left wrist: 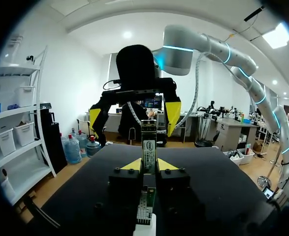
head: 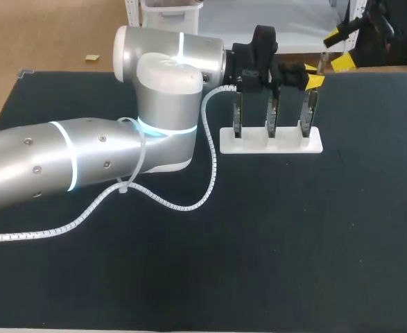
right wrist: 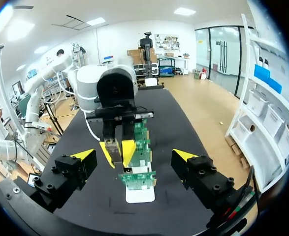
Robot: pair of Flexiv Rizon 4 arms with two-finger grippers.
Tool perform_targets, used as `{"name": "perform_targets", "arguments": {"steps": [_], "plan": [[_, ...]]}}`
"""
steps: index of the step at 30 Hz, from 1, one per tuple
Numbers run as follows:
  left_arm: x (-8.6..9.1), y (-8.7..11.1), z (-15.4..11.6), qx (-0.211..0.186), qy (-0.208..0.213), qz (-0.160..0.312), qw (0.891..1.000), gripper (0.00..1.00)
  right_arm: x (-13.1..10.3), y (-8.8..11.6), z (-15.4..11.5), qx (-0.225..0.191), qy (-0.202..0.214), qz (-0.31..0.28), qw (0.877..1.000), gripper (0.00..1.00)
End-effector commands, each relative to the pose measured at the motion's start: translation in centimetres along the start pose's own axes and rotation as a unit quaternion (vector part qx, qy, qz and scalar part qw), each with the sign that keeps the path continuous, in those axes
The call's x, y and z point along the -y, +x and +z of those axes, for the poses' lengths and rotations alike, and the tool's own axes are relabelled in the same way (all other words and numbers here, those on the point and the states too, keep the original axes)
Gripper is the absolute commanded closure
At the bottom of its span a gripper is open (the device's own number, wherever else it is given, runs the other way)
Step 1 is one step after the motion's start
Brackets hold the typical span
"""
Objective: Pick up the optical module with the left hand, and insert it into the network port with the right hand.
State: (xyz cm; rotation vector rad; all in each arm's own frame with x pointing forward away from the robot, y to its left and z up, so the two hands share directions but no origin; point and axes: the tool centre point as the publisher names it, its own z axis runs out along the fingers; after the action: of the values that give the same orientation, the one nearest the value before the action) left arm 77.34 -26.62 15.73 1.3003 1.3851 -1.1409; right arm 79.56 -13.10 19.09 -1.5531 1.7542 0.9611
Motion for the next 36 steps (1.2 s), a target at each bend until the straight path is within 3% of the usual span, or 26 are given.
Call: {"name": "perform_targets", "arguments": {"steps": [1,23,36], "plan": [[-0.2,0.0,0.1,-0.001,0.001,0.000,1.000,1.00,-0.7,-0.9,0.3,-0.022,0.017,-0.003,1.000,0.00],[-0.2,0.0,0.1,-0.001,0.001,0.000,1.000,1.00,-2.1,-1.5,1.8,-0.025,-0.028,-0.024,0.999,0.00],[-0.2,0.0,0.1,-0.001,0.001,0.000,1.000,1.00,-2.8,-1.3,1.9,-0.031,-0.018,-0.026,0.999,0.00]]}}
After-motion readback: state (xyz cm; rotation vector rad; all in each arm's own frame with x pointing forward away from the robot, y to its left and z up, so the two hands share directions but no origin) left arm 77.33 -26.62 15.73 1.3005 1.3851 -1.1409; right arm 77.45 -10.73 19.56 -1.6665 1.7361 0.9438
